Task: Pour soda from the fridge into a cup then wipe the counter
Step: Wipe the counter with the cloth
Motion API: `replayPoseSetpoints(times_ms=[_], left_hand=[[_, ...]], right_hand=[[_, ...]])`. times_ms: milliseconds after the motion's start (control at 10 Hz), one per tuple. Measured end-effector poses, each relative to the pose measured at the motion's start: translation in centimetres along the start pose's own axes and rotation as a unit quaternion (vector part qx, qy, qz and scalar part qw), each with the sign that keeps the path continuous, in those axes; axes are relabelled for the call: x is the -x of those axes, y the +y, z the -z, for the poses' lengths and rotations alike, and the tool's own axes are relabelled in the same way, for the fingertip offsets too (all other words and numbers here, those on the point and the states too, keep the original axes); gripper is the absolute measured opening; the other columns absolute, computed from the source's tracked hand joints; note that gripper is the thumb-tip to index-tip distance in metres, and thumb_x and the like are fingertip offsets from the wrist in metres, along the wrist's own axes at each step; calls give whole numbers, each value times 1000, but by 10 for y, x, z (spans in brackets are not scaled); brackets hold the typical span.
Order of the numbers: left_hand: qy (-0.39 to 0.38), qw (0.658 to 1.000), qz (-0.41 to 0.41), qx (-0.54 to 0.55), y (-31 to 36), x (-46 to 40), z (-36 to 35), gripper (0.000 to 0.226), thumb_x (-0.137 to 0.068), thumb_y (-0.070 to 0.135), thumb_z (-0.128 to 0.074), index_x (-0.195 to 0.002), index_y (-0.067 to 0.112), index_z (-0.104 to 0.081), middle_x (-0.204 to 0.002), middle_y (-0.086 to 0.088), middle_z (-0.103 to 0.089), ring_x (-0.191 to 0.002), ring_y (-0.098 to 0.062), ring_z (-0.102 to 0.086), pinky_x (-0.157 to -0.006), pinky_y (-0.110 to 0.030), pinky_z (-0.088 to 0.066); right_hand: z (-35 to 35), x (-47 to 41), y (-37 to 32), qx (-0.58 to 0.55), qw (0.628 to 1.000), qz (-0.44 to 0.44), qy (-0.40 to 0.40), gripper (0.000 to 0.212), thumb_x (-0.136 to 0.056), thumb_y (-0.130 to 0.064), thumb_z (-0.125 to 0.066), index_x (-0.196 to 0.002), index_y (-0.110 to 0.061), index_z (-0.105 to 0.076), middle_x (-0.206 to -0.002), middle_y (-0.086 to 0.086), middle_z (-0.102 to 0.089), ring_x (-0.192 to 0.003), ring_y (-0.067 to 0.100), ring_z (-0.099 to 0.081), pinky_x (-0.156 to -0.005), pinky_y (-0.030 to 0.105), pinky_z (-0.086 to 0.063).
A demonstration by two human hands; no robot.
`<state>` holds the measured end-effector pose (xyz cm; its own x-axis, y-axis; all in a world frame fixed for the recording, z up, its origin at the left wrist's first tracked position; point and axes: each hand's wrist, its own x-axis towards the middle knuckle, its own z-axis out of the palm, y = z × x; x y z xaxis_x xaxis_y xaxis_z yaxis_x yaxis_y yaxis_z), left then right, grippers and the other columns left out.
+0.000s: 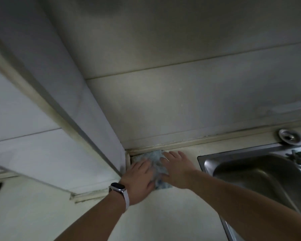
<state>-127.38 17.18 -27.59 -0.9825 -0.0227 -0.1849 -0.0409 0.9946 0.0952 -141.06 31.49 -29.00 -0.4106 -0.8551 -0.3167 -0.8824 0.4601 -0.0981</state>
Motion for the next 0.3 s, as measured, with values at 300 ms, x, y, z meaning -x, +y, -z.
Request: replayPoseSetpoints(times_ms=[300], left_hand=[[199, 978, 66, -14, -3, 102, 68, 45, -78, 47, -52, -108, 19, -69, -107, 0, -70, -96, -22, -66, -78, -34, -53]], right_hand=[[86, 79, -43, -80, 985, 22, 152, 45, -93, -45, -42, -132, -22, -46, -128, 1, -50, -116, 21, -47, -97, 37, -41]])
